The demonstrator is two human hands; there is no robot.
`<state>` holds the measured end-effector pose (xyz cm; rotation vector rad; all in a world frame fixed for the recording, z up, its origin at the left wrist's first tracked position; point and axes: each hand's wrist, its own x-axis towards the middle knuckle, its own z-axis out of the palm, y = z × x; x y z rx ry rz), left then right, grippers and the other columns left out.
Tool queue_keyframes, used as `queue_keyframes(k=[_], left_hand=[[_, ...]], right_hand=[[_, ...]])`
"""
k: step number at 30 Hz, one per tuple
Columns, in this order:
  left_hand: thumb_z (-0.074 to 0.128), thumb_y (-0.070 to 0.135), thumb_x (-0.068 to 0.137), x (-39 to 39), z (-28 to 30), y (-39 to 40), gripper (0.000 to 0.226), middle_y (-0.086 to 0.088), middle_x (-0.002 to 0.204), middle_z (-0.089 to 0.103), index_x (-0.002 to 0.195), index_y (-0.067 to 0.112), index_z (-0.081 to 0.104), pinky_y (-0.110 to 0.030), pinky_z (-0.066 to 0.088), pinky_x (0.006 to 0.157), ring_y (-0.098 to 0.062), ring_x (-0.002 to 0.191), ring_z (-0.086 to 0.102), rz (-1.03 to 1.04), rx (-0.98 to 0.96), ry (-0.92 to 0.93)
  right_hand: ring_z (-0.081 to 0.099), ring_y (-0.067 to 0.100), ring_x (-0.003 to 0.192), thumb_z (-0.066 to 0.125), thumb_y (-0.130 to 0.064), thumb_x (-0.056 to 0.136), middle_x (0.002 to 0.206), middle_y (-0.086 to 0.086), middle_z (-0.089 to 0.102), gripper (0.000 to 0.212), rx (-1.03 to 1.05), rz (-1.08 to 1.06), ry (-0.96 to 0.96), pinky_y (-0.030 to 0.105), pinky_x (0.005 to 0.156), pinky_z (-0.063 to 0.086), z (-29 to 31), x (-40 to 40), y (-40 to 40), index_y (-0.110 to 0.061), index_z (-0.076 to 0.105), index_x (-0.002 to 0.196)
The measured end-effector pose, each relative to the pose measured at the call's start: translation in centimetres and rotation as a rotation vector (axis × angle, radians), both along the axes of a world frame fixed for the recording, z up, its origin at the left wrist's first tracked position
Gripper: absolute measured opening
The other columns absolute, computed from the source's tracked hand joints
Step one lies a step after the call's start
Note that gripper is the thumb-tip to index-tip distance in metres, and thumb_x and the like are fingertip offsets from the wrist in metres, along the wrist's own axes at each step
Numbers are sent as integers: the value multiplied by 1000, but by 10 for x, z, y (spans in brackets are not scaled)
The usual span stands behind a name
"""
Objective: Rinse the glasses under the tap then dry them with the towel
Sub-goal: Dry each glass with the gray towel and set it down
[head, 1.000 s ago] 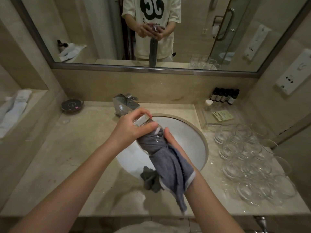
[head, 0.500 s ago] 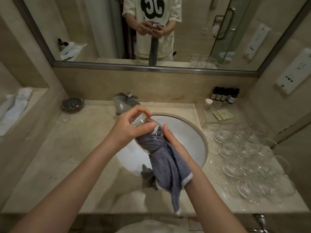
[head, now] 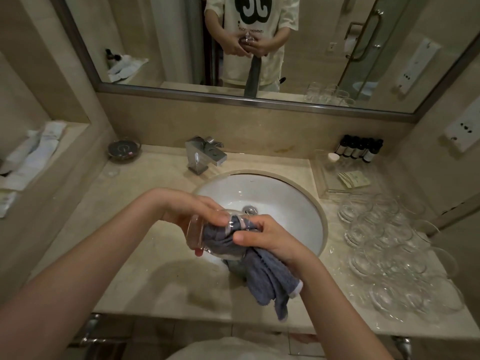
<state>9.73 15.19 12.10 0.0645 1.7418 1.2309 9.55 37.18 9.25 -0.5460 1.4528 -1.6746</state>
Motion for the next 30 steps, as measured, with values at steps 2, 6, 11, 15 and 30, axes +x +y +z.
queue_keyframes(k=[2,6,11,15,30], left_hand=[[86,64,52,5,-4,-4,104,-30,120,62,133,7,55,-37,58,74,-45,96,59,2,2,10],[86,58,58,23,-21,-21,89,-24,130,59,136,25,56,-54,50,89,-52,107,58,114,64,58],[89,55,52,55,-44,-46,85,-13,123,67,130,37,59,-61,40,96,-47,111,59,436,124,165],[94,53,35,81,-61,-61,107,-9,112,73,130,27,54,-44,46,87,-31,105,68,765,121,261],[86,41,19,83,-114,-201,110,-5,121,60,121,23,50,-31,50,88,-15,102,57,1319,-175,538]], right_hand=[[67,13,95,70,-16,76,99,0,73,33,-12,3,-35,22,86,50,-4,1,0,-8,68,107],[69,14,88,85,-28,68,95,4,74,36,-56,19,-110,22,79,52,-10,0,-3,-13,76,99],[69,17,75,86,-34,64,86,9,73,35,-21,-128,-234,24,71,56,-18,-7,-13,-12,76,89],[67,16,66,64,-23,75,80,9,70,23,-4,-313,-316,23,62,55,-17,-7,-37,-8,67,93],[68,12,61,53,-19,96,78,6,70,16,72,-506,-411,19,56,53,-44,21,-184,-9,66,96]])
